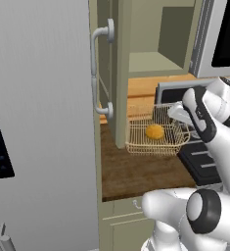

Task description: Open the cabinet, pick up the bread from the cabinet and place it in the basket. Then move the basket to the dining counter.

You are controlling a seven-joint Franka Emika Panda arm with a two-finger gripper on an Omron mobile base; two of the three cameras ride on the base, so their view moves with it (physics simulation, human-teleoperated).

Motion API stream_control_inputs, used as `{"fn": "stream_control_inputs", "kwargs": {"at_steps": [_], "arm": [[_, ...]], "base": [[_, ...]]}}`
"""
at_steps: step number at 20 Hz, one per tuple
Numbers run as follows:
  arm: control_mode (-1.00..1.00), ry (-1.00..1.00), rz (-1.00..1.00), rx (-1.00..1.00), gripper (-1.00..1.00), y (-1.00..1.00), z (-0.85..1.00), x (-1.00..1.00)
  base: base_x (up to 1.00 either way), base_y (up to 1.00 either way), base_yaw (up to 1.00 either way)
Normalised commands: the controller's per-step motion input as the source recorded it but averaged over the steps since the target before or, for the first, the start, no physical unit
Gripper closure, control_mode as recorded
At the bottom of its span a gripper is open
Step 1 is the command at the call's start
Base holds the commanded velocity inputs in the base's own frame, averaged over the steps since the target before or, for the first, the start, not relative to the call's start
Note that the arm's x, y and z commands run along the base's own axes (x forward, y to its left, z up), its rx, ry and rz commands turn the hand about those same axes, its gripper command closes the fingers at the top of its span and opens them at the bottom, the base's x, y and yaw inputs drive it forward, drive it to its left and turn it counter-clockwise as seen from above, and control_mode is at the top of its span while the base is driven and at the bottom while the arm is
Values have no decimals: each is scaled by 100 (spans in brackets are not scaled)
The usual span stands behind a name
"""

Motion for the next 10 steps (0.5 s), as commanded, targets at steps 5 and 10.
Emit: {"fn": "stream_control_inputs", "kwargs": {"at_steps": [5, 10], "arm": [[-100, 0, -1, 5, 100, -1, 36, -19], [-100, -1, -1, 3, 100, -2, 12, -1]], "base": [[0, 0, 0], [0, 0, 0]]}}
